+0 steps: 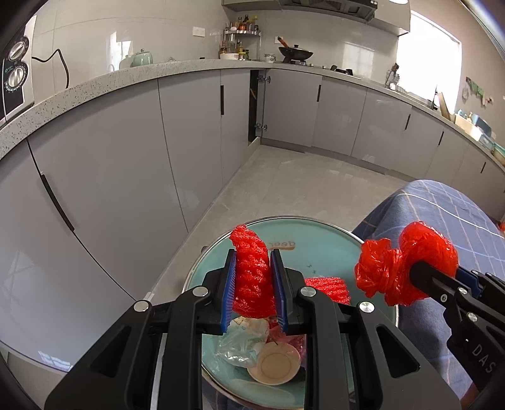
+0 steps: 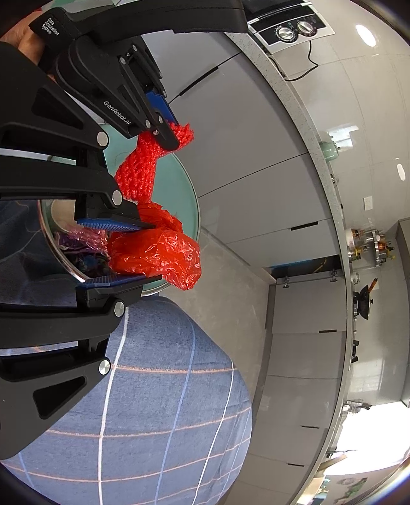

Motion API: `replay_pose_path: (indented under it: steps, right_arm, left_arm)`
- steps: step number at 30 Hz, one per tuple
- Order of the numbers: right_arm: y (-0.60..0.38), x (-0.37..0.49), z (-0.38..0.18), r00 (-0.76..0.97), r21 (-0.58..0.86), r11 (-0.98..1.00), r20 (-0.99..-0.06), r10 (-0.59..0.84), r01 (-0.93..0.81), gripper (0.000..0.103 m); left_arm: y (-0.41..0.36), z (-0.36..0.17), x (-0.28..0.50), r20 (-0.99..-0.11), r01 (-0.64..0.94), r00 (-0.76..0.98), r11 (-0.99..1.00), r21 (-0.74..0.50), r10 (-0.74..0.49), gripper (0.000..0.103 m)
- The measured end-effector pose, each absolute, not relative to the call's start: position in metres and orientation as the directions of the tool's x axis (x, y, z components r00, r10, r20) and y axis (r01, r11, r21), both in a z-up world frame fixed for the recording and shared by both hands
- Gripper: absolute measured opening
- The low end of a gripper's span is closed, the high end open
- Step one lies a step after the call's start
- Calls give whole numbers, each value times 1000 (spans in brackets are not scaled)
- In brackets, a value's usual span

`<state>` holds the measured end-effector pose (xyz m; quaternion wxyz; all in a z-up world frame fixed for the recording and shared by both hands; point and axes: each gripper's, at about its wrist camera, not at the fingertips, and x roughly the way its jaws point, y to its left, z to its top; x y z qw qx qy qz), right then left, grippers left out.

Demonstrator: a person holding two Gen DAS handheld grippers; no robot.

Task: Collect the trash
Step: 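Carry both red mesh nets over the teal bin, then open both tools over the teal bin to drop the red nets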

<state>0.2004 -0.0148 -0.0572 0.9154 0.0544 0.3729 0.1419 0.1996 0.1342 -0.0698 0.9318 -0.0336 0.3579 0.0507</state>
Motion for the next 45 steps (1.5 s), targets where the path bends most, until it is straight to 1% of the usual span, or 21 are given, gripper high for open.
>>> replay_pose_path:
  steps: [7, 11, 15, 20, 23, 26, 28, 29, 30, 31, 33, 37, 43, 45]
  right_arm:
    - [-5, 219, -70, 653, 197, 956, -699, 292, -216, 25]
    - [6, 232, -85, 616, 165, 959, -738, 276, -231, 25]
    - [6, 237, -102, 580, 165, 960, -769, 268, -225, 25]
    - [9, 241, -110, 550, 191, 955, -784, 288, -227, 25]
    - [11, 246, -112, 536, 229, 947, -783, 317, -226, 26]
    - [17, 255, -113, 522, 222, 948, -794, 312, -230, 26]
    - [19, 256, -115, 505, 236, 941, -798, 329, -241, 29]
    - [19, 258, -115, 495, 251, 935, -797, 347, -252, 30]
    - [19, 257, -115, 496, 263, 931, -791, 358, -254, 34]
    - [18, 256, -113, 503, 273, 928, -782, 368, -254, 42]
    - [12, 254, -109, 521, 297, 923, -763, 383, -245, 51]
    - [-5, 247, -98, 563, 354, 909, -715, 415, -220, 51]
    - [-28, 225, -77, 662, 338, 925, -655, 365, -175, 51]
    - [-34, 219, -73, 687, 342, 927, -637, 350, -155, 51]
  left_arm:
    - [140, -81, 217, -699, -143, 709, 990, -15, 92, 22]
    - [142, -94, 225, -732, -165, 671, 986, 14, 122, 22]
    - [146, -104, 223, -747, -169, 651, 985, 32, 136, 22]
    - [154, -111, 224, -767, -185, 630, 983, 9, 125, 22]
    - [155, -112, 222, -765, -181, 630, 983, 19, 131, 22]
    - [156, -112, 218, -763, -185, 632, 983, 21, 136, 22]
    - [158, -112, 216, -764, -191, 631, 982, 18, 137, 22]
    - [158, -112, 215, -765, -193, 630, 981, 18, 138, 22]
    - [158, -113, 215, -766, -196, 628, 980, 19, 140, 22]
    - [157, -113, 215, -766, -197, 626, 980, 20, 142, 22]
    - [157, -114, 215, -770, -199, 622, 980, 18, 140, 22]
    - [158, -113, 216, -773, -205, 619, 979, 11, 138, 25]
    - [152, -111, 216, -772, -195, 622, 981, 11, 132, 25]
    - [148, -111, 216, -773, -191, 621, 981, 16, 133, 28]
